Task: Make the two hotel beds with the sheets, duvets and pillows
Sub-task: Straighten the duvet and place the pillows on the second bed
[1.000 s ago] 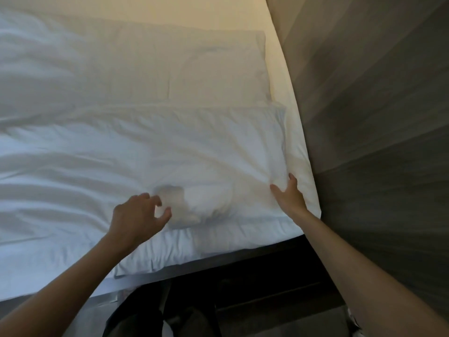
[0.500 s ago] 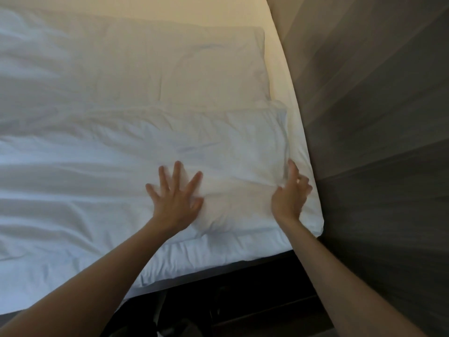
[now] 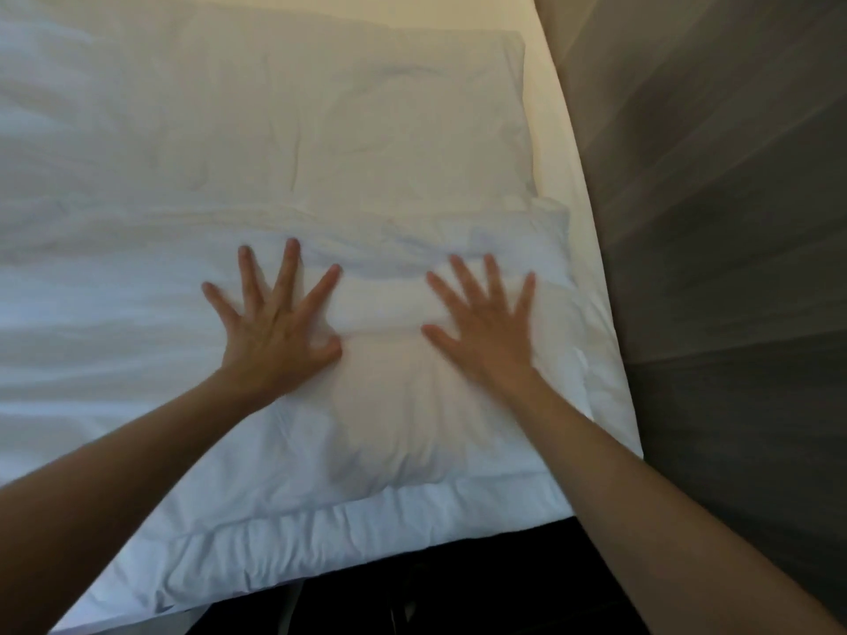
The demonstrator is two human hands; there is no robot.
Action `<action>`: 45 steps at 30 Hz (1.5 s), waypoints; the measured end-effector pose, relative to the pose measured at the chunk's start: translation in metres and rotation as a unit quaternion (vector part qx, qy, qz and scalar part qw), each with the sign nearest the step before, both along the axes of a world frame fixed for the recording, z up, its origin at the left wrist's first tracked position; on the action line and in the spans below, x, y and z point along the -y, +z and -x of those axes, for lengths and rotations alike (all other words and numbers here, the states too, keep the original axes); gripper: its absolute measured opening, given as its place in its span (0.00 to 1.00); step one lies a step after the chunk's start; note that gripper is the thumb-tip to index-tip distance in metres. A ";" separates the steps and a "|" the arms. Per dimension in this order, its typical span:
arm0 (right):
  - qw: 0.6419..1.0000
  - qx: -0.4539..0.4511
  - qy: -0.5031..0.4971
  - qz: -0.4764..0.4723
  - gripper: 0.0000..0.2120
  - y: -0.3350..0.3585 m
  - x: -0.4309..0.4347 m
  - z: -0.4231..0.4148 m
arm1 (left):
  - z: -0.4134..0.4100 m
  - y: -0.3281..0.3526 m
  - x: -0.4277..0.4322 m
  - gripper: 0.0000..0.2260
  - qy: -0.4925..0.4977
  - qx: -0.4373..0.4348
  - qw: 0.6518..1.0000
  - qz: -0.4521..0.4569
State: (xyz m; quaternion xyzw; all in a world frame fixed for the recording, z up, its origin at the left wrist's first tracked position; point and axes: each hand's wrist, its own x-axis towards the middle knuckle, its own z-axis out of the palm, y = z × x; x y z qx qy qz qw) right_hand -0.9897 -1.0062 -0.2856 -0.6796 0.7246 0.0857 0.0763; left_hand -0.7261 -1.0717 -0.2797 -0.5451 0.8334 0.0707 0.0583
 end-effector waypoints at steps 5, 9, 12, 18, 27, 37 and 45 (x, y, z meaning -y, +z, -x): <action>0.965 0.048 -0.221 -0.135 0.36 0.009 -0.037 0.050 | 0.028 0.005 0.005 0.38 0.042 0.027 0.997 -0.062; 0.985 0.039 -0.169 -0.020 0.34 0.032 -0.043 0.009 | 0.037 0.012 -0.010 0.33 0.053 -0.036 0.996 -0.060; 0.993 0.092 -0.073 0.004 0.32 0.034 -0.064 -0.046 | 0.043 0.012 -0.040 0.30 0.026 -0.096 0.995 -0.026; 0.991 0.063 -0.089 -0.082 0.28 0.002 -0.140 0.000 | 0.040 -0.008 -0.118 0.25 -0.072 -0.043 0.996 -0.041; 0.977 0.038 -0.165 -0.131 0.29 0.063 -0.135 0.029 | 0.045 0.039 -0.125 0.25 -0.036 -0.014 0.994 -0.103; 0.990 0.130 -0.051 -0.010 0.26 0.208 -0.130 -0.092 | -0.036 0.179 -0.152 0.27 0.047 -0.099 0.993 -0.033; 0.978 0.191 0.077 0.009 0.25 0.294 -0.141 -0.224 | -0.190 0.249 -0.204 0.26 0.133 -0.116 0.983 0.049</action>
